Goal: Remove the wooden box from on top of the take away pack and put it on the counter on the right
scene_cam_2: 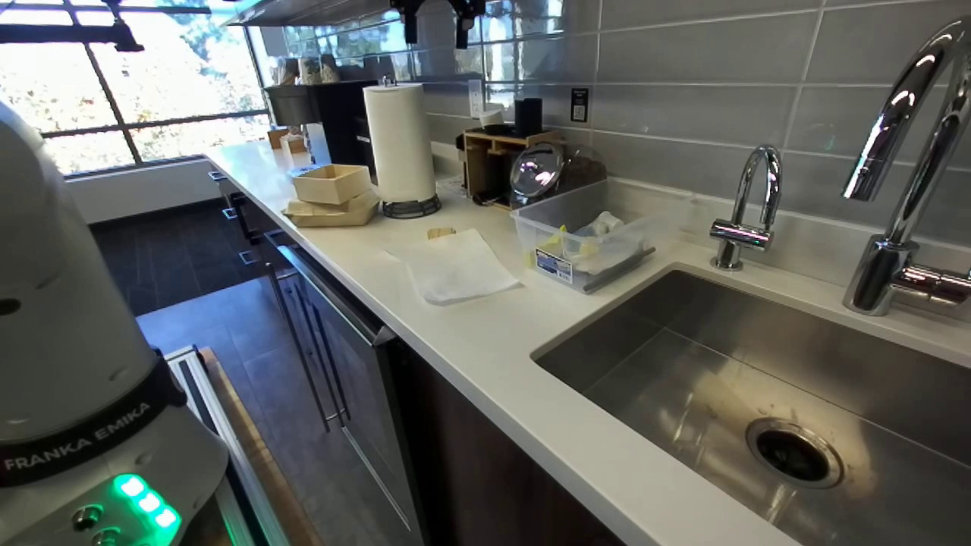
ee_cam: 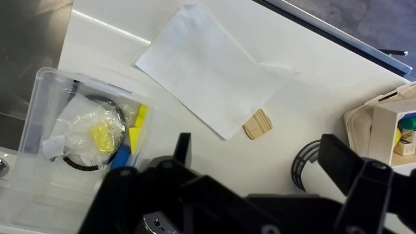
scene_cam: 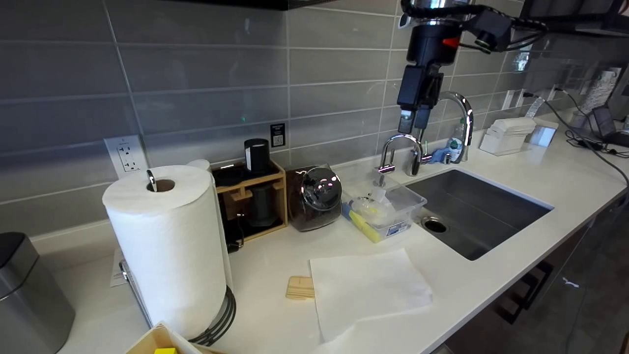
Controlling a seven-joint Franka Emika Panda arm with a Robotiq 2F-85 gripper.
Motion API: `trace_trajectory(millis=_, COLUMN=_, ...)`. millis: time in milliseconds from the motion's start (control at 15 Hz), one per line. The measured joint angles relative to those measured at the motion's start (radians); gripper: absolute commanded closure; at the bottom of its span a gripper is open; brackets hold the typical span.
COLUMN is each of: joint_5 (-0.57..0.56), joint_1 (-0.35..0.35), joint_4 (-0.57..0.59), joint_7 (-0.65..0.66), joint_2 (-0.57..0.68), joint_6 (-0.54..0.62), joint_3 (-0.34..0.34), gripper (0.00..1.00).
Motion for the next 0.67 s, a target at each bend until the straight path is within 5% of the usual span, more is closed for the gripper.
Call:
trace_trajectory(millis=333, joint_5=0.0, joint_1=0.0, joint_4=0.004, joint_7=0.0, joint_2=0.002, joint_6=0.002, joint_3=0.001, gripper=0.0)
trace_trajectory(millis=667, joint_5=0.12, joint_1=0.011, joint_4=-0.035, joint_7=0.122, joint_2=-0.004, joint_6=0.126, joint_3=0.027, gripper=0.0)
